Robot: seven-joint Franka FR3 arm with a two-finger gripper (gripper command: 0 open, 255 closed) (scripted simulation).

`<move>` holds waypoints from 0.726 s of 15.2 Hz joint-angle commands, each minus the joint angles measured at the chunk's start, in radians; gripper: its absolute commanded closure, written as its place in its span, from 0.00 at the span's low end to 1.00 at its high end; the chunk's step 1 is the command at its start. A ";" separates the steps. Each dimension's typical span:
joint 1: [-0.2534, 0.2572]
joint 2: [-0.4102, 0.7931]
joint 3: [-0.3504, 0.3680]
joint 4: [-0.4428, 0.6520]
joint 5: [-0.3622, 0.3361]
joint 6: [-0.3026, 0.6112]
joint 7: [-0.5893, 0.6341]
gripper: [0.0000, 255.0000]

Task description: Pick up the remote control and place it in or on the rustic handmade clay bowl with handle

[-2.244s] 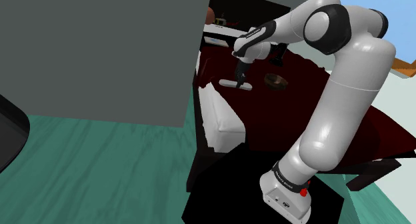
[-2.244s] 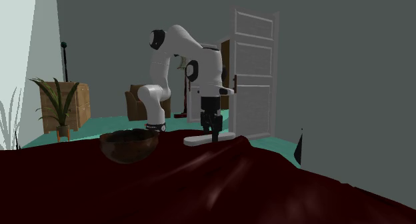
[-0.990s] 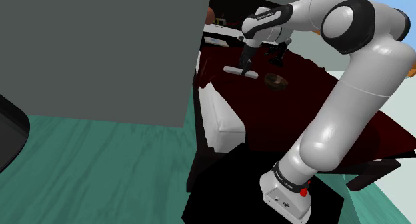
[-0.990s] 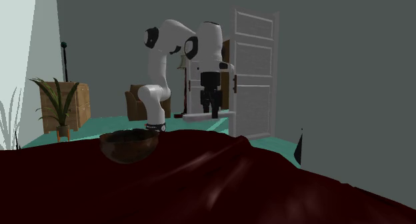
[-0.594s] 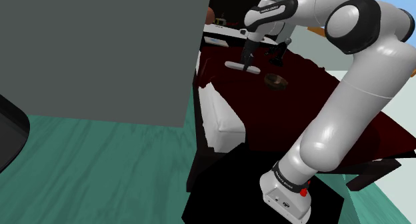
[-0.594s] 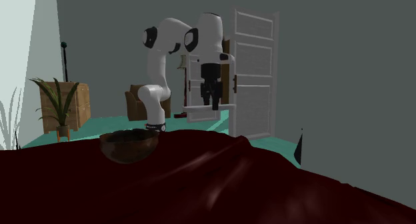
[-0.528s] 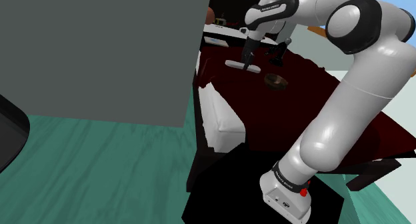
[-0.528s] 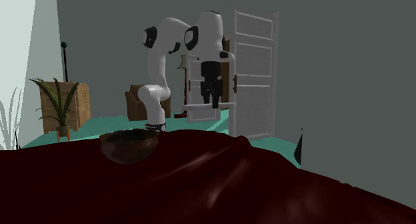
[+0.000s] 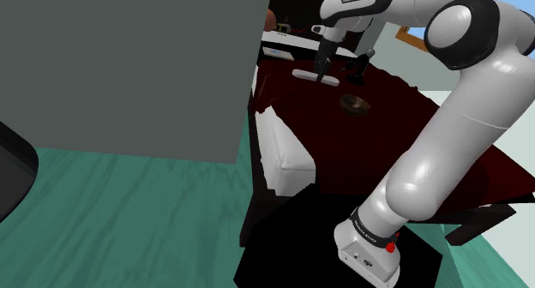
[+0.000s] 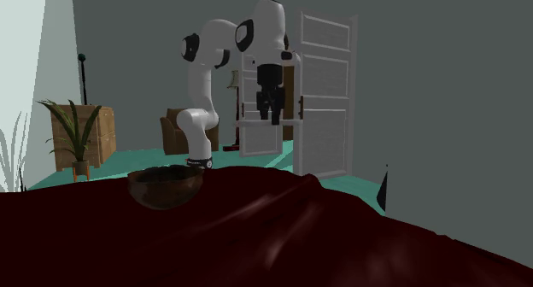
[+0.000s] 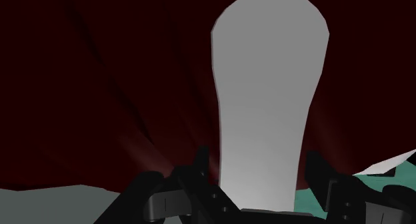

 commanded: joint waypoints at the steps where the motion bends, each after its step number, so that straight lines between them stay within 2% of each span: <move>1: -0.013 0.002 -0.011 0.013 0.002 -0.011 -0.025 1.00; 11: -0.150 0.060 -0.120 0.071 0.050 -0.026 -0.282 1.00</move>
